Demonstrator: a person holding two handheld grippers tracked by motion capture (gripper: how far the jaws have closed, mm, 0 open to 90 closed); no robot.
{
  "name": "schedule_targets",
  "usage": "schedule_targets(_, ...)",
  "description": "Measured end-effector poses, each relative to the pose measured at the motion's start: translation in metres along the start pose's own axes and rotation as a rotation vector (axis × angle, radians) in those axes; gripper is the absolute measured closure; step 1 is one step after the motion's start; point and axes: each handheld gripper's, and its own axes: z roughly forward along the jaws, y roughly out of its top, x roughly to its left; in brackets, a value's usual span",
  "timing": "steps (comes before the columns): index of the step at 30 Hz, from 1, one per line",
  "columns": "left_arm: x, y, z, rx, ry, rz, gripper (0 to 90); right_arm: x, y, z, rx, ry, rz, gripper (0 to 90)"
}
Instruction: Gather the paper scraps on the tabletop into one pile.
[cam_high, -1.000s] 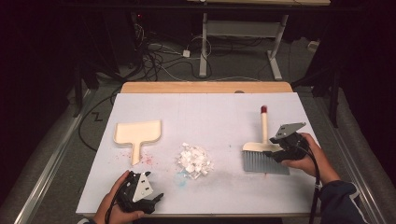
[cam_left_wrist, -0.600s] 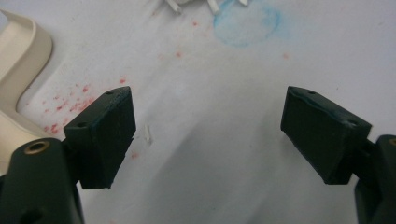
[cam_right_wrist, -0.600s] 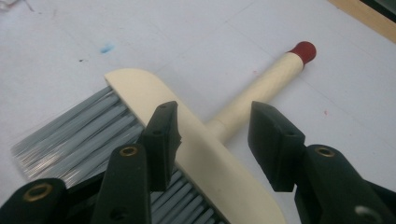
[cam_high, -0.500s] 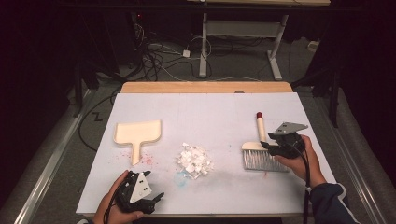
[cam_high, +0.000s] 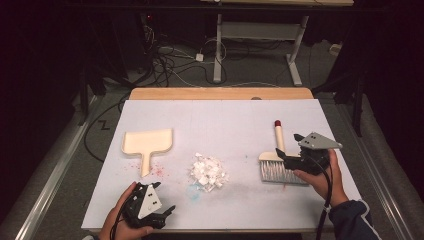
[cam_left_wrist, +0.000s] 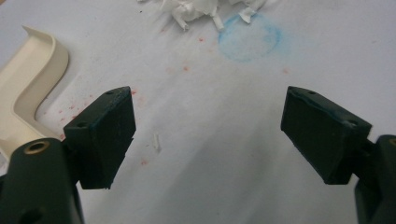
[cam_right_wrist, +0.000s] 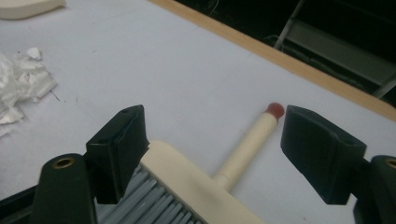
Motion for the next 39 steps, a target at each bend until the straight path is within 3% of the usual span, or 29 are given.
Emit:
schedule_targets(8,0.001,0.0,-0.002,-0.005,0.008,-0.001,17.0,0.011,0.001,-0.02,-0.059,-0.032,-0.03,23.5)
schedule_targets(16,0.001,0.0,-0.003,-0.007,0.016,0.0,17.0,0.019,-0.008,-0.035,-0.067,-0.037,-0.05,23.1)
schedule_targets(21,0.001,0.001,-0.002,-0.008,0.023,0.0,17.0,0.023,-0.016,-0.043,-0.091,-0.03,-0.076,20.2)
schedule_targets(27,0.002,0.0,-0.002,-0.008,0.032,-0.007,17.0,0.024,-0.028,-0.051,-0.1,-0.034,-0.073,20.0)
schedule_targets(32,0.003,0.001,-0.001,-0.014,0.043,-0.013,17.0,0.026,-0.043,-0.058,-0.108,-0.011,-0.076,18.9)
schedule_targets(39,0.013,0.008,-0.001,-0.074,0.072,-0.024,17.0,0.031,-0.061,-0.062,-0.082,-0.014,-0.059,18.2)
